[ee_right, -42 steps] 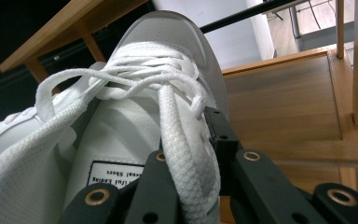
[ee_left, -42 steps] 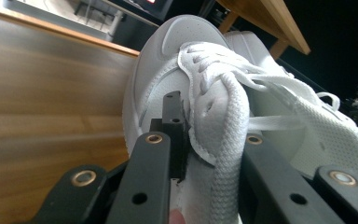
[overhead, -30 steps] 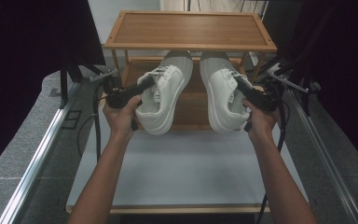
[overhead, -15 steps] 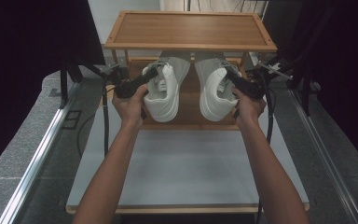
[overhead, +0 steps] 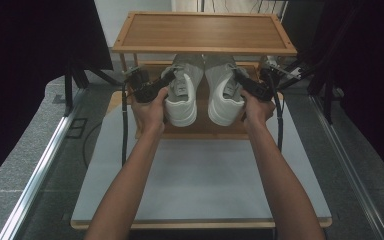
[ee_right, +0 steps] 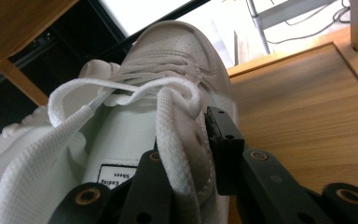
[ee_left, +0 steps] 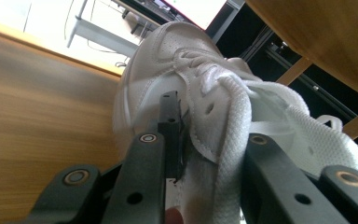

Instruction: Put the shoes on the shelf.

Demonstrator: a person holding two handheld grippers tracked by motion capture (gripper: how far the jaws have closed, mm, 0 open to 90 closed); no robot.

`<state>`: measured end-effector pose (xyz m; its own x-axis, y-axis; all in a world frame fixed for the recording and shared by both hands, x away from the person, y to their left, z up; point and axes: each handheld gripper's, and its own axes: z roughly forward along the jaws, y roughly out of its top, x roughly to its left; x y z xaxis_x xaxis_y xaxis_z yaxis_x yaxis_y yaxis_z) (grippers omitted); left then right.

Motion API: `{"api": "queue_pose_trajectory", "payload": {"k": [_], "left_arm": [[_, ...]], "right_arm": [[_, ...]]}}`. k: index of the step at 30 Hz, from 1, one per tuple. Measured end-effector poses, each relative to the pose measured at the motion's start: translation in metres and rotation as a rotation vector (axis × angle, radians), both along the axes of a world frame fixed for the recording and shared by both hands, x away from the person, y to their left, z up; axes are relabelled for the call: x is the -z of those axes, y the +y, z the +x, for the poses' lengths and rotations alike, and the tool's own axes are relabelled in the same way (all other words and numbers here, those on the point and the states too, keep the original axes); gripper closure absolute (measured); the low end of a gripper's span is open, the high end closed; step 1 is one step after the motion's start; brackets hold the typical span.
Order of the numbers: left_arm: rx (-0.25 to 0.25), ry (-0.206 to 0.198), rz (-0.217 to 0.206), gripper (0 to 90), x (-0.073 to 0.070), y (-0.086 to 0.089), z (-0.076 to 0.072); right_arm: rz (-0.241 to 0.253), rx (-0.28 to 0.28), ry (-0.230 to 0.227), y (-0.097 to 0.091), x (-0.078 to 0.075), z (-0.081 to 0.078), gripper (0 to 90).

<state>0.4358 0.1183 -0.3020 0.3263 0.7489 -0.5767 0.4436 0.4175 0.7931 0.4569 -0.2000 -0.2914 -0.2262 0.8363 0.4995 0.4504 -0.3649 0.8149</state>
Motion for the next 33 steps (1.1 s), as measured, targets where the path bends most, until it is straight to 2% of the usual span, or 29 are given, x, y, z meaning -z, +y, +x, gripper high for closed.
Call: {"api": "queue_pose_trajectory", "payload": {"k": [2, 3, 4, 5, 6, 7, 8, 9, 10, 11, 12, 13, 14, 15, 21, 22, 25, 26, 28, 30, 31, 32, 33], "left_arm": [[0.004, 0.018, -0.016, 74.0, 0.004, -0.003, 0.004], [0.017, 0.027, -0.038, 72.2, 0.006, -0.005, 0.007], [0.017, 0.027, -0.038, 69.0, 0.006, -0.005, 0.007], [0.019, 0.032, -0.048, 69.0, 0.007, -0.006, 0.007], [0.019, 0.033, -0.063, 62.1, 0.007, -0.007, 0.008], [0.023, 0.036, -0.073, 62.1, 0.007, -0.008, 0.009], [0.037, 0.035, -0.077, 58.9, 0.007, -0.009, 0.01], [0.07, 0.015, -0.108, 49.1, 0.006, -0.009, 0.011], [0.07, 0.015, -0.108, 48.2, 0.006, -0.009, 0.011], [0.087, 0.001, -0.134, 48.2, 0.004, -0.007, 0.01], [0.084, -0.011, -0.136, 48.0, 0.002, -0.005, 0.009], [0.101, -0.027, -0.101, 45.0, -0.001, -0.001, 0.007], [0.101, -0.027, -0.101, 44.6, -0.001, -0.001, 0.007], [0.119, -0.017, -0.093, 44.3, -0.001, 0.002, 0.005], [0.132, -0.044, -0.048, 49.9, -0.001, 0.012, -0.01], [0.132, -0.059, -0.037, 55.9, -0.002, 0.018, -0.02], [0.122, -0.073, -0.025, 67.3, -0.003, 0.023, -0.029], [0.13, -0.082, -0.02, 67.3, -0.004, 0.026, -0.034], [0.155, -0.103, 0.028, 72.5, -0.005, 0.03, -0.047], [0.168, -0.119, 0.071, 78.7, -0.005, 0.032, -0.058], [0.178, -0.123, 0.094, 78.7, -0.005, 0.032, -0.064], [0.195, -0.129, 0.121, 82.2, -0.004, 0.032, -0.071], [0.211, -0.131, 0.141, 82.2, -0.003, 0.031, -0.077]], "right_arm": [[0.045, 0.016, 0.007, 0.001, 0.0, 0.003, 75.6], [0.042, 0.014, 0.003, 0.002, 0.0, 0.004, 73.4], [0.042, 0.014, 0.003, 0.002, 0.0, 0.004, 73.4], [0.032, 0.009, 0.001, 0.004, -0.001, 0.005, 70.1], [0.026, -0.009, -0.012, 0.01, -0.001, 0.006, 63.8], [0.026, -0.009, -0.012, 0.01, -0.001, 0.006, 63.8], [0.02, -0.021, -0.022, 0.012, 0.0, 0.006, 60.7], [0.024, -0.034, -0.028, 0.017, 0.0, 0.007, 53.9], [0.024, -0.034, -0.028, 0.017, 0.0, 0.007, 53.9], [0.029, -0.033, -0.025, 0.017, 0.0, 0.007, 50.4], [0.035, -0.038, -0.043, 0.017, 0.0, 0.006, 47.6], [0.06, -0.044, -0.073, 0.014, -0.002, 0.004, 45.8], [0.06, -0.044, -0.073, 0.014, -0.002, 0.004, 45.8], [0.062, -0.058, -0.092, 0.013, -0.005, 0.001, 45.3], [0.029, -0.087, -0.128, 0.006, -0.006, -0.017, 48.0], [0.009, -0.101, -0.138, 0.001, -0.006, -0.025, 52.1], [-0.014, -0.114, -0.153, -0.008, -0.006, -0.038, 62.2], [-0.014, -0.114, -0.153, -0.008, -0.006, -0.038, 62.2], [-0.033, -0.146, -0.164, -0.014, -0.006, -0.048, 68.9], [-0.089, -0.191, -0.182, -0.021, -0.005, -0.065, 76.6], [-0.089, -0.191, -0.182, -0.021, -0.005, -0.065, 76.6], [-0.111, -0.232, -0.18, -0.023, -0.004, -0.078, 79.7], [-0.111, -0.232, -0.18, -0.023, -0.004, -0.078, 79.7]]}}
